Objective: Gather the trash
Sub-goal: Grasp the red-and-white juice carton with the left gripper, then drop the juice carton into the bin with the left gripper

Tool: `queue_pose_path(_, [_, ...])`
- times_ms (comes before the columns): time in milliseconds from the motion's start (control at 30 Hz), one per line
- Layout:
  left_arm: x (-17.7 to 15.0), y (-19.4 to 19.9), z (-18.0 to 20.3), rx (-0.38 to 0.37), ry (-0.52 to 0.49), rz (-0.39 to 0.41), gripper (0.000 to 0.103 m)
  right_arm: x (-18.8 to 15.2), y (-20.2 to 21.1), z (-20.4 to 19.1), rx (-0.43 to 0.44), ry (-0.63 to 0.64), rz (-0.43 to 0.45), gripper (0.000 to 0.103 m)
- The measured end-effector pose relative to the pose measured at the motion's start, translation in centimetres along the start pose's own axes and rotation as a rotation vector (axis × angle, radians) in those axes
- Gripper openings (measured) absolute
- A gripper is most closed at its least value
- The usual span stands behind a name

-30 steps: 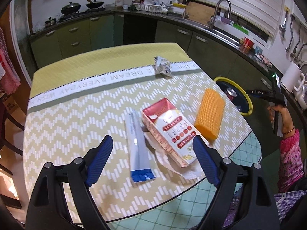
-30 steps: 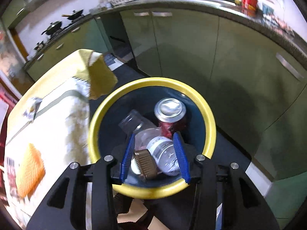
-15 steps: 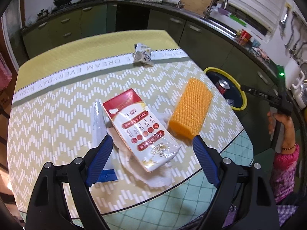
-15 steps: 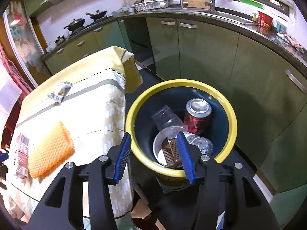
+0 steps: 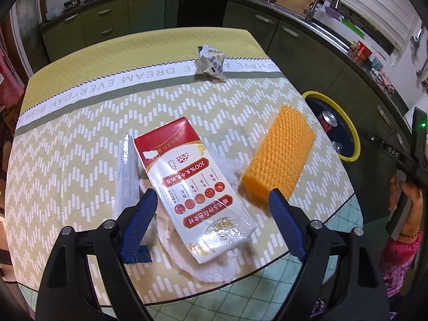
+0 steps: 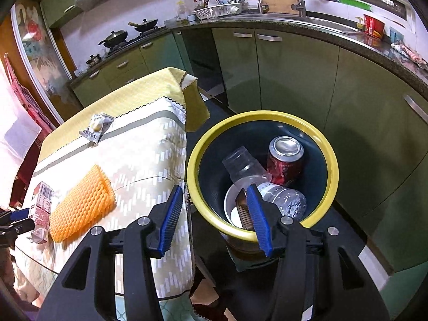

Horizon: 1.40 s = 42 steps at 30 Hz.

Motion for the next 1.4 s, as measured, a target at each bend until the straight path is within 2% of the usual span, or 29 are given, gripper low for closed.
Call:
queue_pose_path(167, [0.2, -1.3, -0.4, 0.024, -0.004, -0.026, 0.077, -0.1, -0.3, 0.4, 0.008, -0.007, -0.007, 0.051])
queue_pose_path(367, [0.5, -1.9, -1.1, 0.057, -0.024, -0.038, 0.062, -0.3, -0.5, 0.9, 0.014, -0.018, -0.012, 0.051])
queue_pose_path(433, [0.4, -1.8, -1.1, 0.052, -0.033, -0.04, 0.051, -0.2, -0.5, 1.0, 0.015, -0.022, -0.011, 0.051])
queue_pose_path(467, [0.4, -1.9, -1.0, 0.044, -0.035, -0.042, 0.05, -0.2, -0.5, 1.1, 0.016, -0.023, -0.01, 0.051])
queue_pose_path(700, [0.6, -0.3, 0.4, 0.038, -0.102, -0.018, 0.049, -0.5, 0.1, 0.8, 0.032, -0.026, -0.004, 0.051])
queue_pose_path(1000, [2.1, 4.0, 1.0, 0.038, -0.14, 0.074, 0.049, -0.8, 1.1, 0.8, 0.043, -0.035, 0.008, 0.051])
queue_pose_path(1167, [4.3, 5.5, 4.1, -0.035, -0.239, 0.117, 0.049, -0.9, 2.9, 2.1, 0.037, -0.071, 0.045, 0.051])
queue_pose_path(1300, [7.3, 5.1, 9.4, -0.153, -0.366, 0.143, 0.049, -1.3, 4.3, 4.2, 0.01, -0.11, 0.069, 0.051])
queue_pose_path(1400, [9.8, 3.8, 13.4, -0.204, -0.455, 0.15, 0.049, -1.6, 5.5, 6.6, -0.019, -0.148, 0.087, 0.051])
Point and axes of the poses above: each gripper's, at about its wrist camera, not at the fingertips, and y roughly against the way its jaws point, z to its right, x to its top, the point moved 8 cm from there along -y, roughly the way its jaws point, and after that the axes turned 14 degrees about -y, right-handed, at the moved point
